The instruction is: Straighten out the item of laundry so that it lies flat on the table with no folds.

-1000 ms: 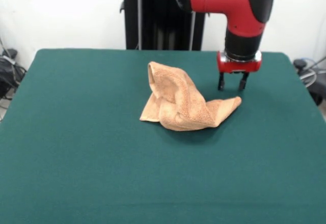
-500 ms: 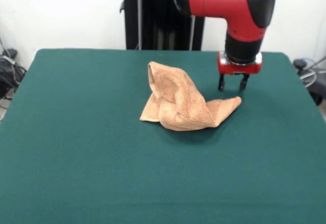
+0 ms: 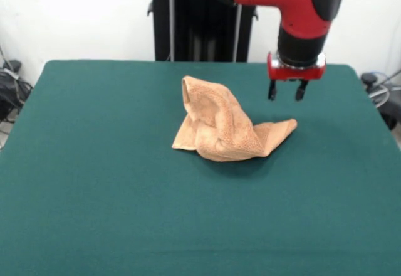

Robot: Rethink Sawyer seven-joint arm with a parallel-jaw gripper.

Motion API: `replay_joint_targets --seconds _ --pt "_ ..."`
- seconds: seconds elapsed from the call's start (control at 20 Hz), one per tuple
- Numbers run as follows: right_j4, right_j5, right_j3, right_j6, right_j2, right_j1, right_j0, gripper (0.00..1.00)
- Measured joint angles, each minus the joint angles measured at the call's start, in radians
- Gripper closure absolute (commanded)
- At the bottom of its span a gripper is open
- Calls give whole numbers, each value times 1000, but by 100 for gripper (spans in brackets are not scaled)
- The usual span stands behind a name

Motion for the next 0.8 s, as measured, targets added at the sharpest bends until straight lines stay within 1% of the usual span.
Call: replay_joint_targets --seconds 0.1,0.35,0.8 --pt "0 53 0 0 -20 -57 12 0" --pt "1 91 -1 0 -26 -124 15 0" --pt "2 91 -41 0 -26 -100 16 0"
